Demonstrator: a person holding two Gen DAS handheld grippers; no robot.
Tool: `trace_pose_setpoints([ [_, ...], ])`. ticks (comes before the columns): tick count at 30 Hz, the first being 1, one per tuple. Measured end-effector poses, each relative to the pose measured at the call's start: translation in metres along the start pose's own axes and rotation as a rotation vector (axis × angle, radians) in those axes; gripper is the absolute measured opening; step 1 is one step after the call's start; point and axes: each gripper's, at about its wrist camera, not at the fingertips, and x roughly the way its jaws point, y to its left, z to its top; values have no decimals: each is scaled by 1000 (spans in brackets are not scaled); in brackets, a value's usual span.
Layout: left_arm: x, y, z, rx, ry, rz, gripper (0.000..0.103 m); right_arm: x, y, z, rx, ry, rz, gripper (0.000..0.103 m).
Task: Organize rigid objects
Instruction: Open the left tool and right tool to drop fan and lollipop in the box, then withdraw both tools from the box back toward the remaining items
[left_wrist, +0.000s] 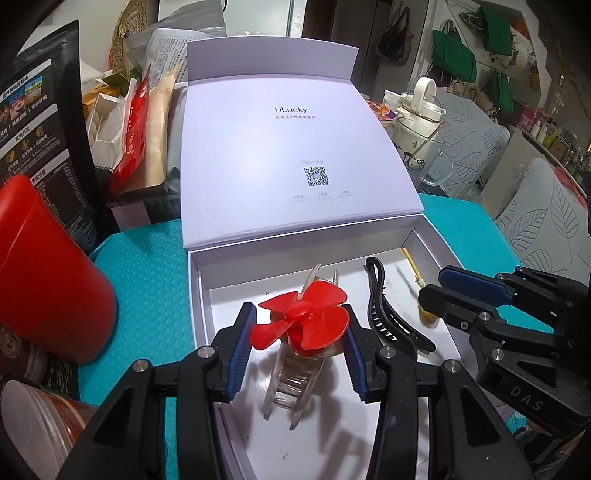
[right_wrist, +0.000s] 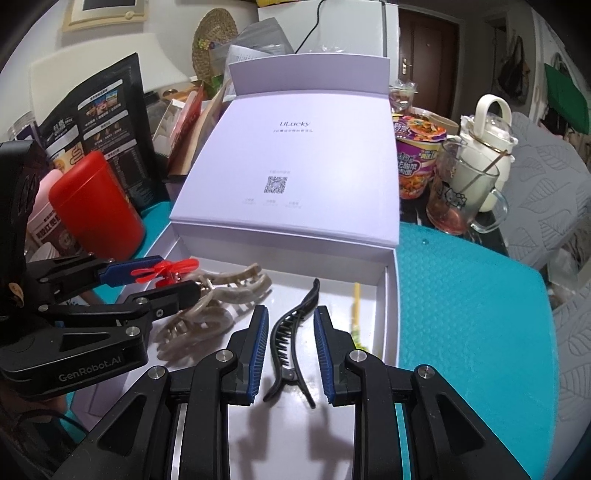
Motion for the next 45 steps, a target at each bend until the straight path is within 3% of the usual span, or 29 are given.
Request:
trace_pose_setpoints([
  [6,-2,-3,4,-11,28,-49,47,-8,1,2,-1,-21,-9,25],
  [9,-2,-3,4,-17,35,-17,66,-12,2,3,-4,-28,-10,25],
  [10,-3,-2,4,-16,27,-10,67,-13,3,3,-7,-32,-12,25],
  [30,-75,-10,7,-12,-118,-4,67,-69,14,7,-6,-128,-28,25],
  [45,-148,-28,-21,3,-201,1,68,-144,40,-16,-35,-214,-39,25],
])
